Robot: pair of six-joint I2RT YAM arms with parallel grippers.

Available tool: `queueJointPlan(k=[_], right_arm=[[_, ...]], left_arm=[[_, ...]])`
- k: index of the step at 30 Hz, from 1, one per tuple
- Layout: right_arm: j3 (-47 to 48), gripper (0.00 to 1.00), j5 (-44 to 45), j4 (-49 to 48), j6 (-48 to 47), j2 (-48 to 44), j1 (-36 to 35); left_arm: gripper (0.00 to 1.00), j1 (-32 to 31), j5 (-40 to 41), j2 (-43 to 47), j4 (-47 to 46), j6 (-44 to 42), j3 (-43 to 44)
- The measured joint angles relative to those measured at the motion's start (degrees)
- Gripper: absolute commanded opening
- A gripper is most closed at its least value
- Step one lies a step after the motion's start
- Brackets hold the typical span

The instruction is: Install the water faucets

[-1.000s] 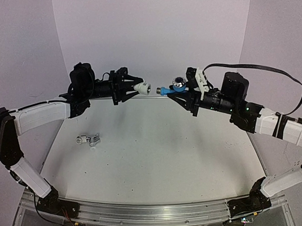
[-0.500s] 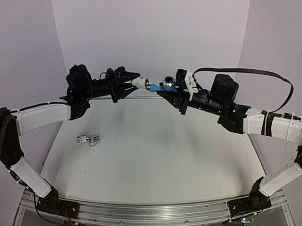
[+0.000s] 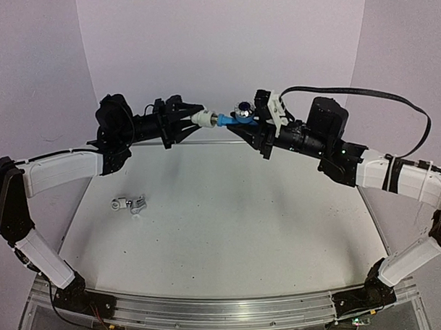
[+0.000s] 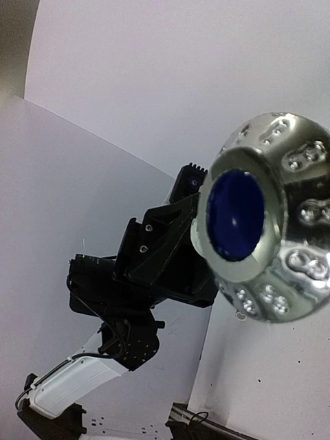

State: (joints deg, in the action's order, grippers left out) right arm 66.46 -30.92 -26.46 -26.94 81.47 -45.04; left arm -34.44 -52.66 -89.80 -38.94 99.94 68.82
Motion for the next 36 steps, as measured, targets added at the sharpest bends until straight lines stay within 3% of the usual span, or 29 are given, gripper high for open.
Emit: queueJointPlan(k=[12, 20, 30, 36], right_arm=[[3.4, 0.0, 0.9, 1.2, 5.9, 3.3, -0.1], [7.1, 0.0, 0.3, 1.7, 21.7, 7.1, 0.6], [11.5, 0.0, -10.0, -6.0, 53.3, 12.8, 2.2], [17.6, 0.0, -21.6, -19.2, 81.7, 21.0, 3.1]], left_arm=[[0.0, 1.0, 1.1, 0.0, -0.1, -3.8, 0.0], [0.0, 2.5, 2.5, 0.2, 0.0, -16.5, 0.0], [0.0, 3.5, 0.2, 4.3, -1.0, -51.0, 0.1], [0.0, 4.9, -6.4, 6.8, -3.7, -74.6, 1.0]])
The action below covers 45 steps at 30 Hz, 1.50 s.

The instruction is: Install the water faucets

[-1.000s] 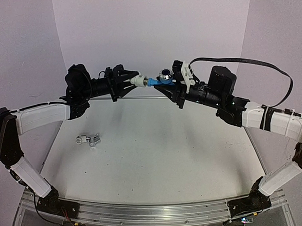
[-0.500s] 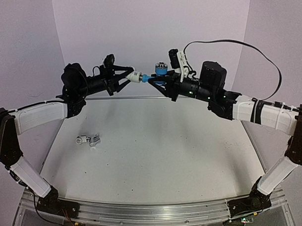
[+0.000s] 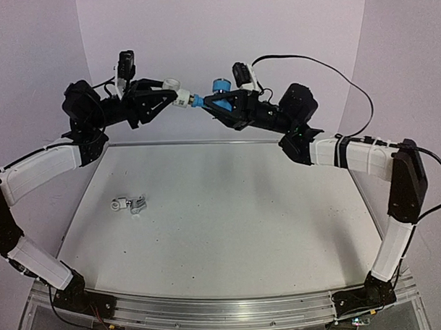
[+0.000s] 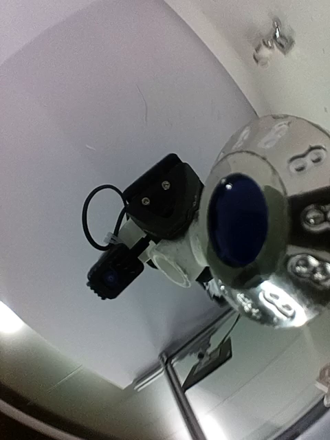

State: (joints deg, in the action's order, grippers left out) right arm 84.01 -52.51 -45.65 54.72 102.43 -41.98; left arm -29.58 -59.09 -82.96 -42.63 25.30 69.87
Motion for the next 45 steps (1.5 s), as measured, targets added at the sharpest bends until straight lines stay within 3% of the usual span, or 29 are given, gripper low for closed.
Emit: queueJointPlan(k=[5, 7, 15, 17, 19, 22, 25, 27, 29, 30, 32, 34, 38, 45], right_arm=[[6.4, 0.0, -6.2, -15.8, 27.4, 7.9, 0.0], [7.2, 0.0, -7.2, -17.3, 34.3, 8.5, -0.3], [9.2, 0.0, -8.7, -7.1, 42.7, 5.4, -1.0], [9.2, 0.08, -8.1, -6.1, 44.0, 5.4, -1.1], [9.2, 0.09, -7.5, -4.8, 44.9, 5.5, -1.1], [8.7, 0.08, -7.7, -5.0, 46.2, 6.1, -1.4], [8.2, 0.0, -8.7, -7.7, 48.9, 7.6, -2.2], [8.1, 0.0, -9.2, -9.6, 50.2, 8.5, -2.6], [7.3, 0.0, -8.8, -11.6, 51.2, 8.7, -3.0], [6.6, 0.0, -8.2, -12.9, 51.8, 8.7, -3.0], [5.5, 0.0, -6.4, -14.7, 52.2, 8.7, -3.0], [4.4, 0.0, -3.3, -15.4, 52.5, 8.7, -3.4], [0.9, 0.0, 1.5, -19.0, 53.5, 8.7, -3.7], [-6.2, 0.0, 4.5, -26.1, 54.6, 8.7, -1.4]], left_arm=[[0.0, 0.6, -7.6, -0.3, -0.5, -16.9, 5.4], [0.0, 0.6, -10.8, -0.7, -0.5, -22.2, 7.2], [0.0, 1.5, -20.4, -4.5, -1.2, -32.4, 14.7], [0.0, 2.3, -22.1, -5.2, -1.2, -32.8, 15.4], [0.0, 3.1, -22.8, -5.5, -1.0, -32.7, 15.4], [0.0, 3.4, -20.5, -2.6, -1.0, -32.9, 10.4], [0.0, 3.5, -17.3, 2.2, -0.9, -34.6, 3.2], [0.08, 3.5, -16.0, 4.4, -0.8, -35.4, 0.2], [0.39, 3.5, -15.2, 5.0, -0.8, -35.2, -0.6], [0.44, 3.5, -14.8, 5.1, -0.8, -34.5, -0.8], [0.69, 3.2, -12.7, 5.1, -0.5, -33.2, -1.3], [0.83, 2.4, -9.9, 5.1, 0.1, -32.3, -2.4], [0.99, 0.2, -4.7, 5.8, 2.0, -28.5, -7.5], [1.0, 0.2, 6.4, 14.0, 8.8, -18.8, -15.3]])
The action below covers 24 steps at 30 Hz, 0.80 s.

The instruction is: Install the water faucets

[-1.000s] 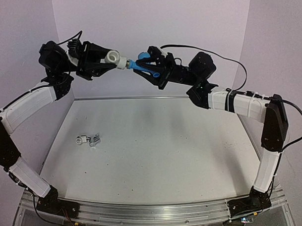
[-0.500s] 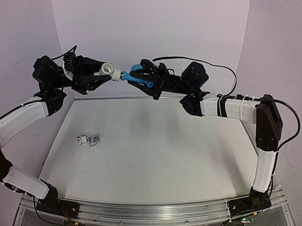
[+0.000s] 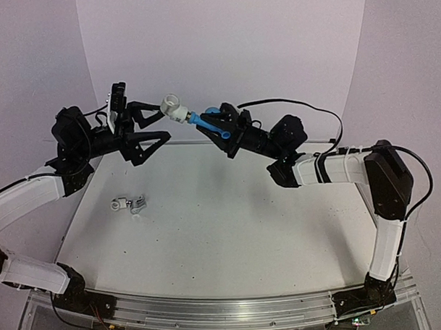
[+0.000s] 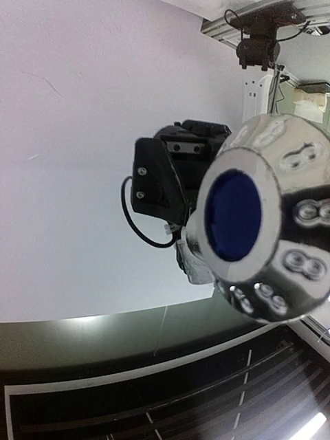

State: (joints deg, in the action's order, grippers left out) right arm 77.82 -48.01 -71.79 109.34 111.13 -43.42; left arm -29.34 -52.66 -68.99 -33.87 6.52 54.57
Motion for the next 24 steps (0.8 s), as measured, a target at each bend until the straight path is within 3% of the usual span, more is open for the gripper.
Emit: queueJointPlan(k=[3, 5, 8, 9, 11, 14, 17, 24], right_arm=[[-4.0, 0.0, -0.6, -0.6, -2.1, -0.1, 2.6], [-6.1, 0.0, -1.9, -0.2, -5.0, -0.3, 4.8], [-7.7, 0.0, -5.7, 0.9, -12.4, -1.2, 7.7], [-8.3, 0.0, -7.6, 1.1, -18.0, -2.5, 8.7], [-8.8, 0.0, -10.2, 1.2, -26.1, -4.8, 9.1], [-9.3, 0.0, -14.4, 3.1, -41.7, -9.8, 8.5], [-9.3, 0.0, -16.8, 7.0, -56.2, -13.6, 7.9], [-9.5, 0.0, -18.2, 16.2, -75.6, -14.9, 7.6]], left_arm=[[0.99, 0.0, 8.3, 5.4, 7.1, 5.7, -0.2], [0.89, 0.0, 12.3, 7.9, 11.4, 10.7, 0.2], [0.82, -0.1, 18.8, 9.9, 16.4, 23.7, 0.5], [0.81, -0.1, 20.9, 9.8, 18.4, 31.7, 0.6], [0.82, 0.0, 21.2, 8.2, 20.9, 42.8, 1.0], [0.93, -0.3, 19.2, 2.5, 23.6, 60.7, 3.8], [1.0, -1.3, 18.3, -0.6, 25.4, 72.4, 4.3], [1.0, -6.9, 20.0, -2.2, 26.8, 88.2, 4.3]])
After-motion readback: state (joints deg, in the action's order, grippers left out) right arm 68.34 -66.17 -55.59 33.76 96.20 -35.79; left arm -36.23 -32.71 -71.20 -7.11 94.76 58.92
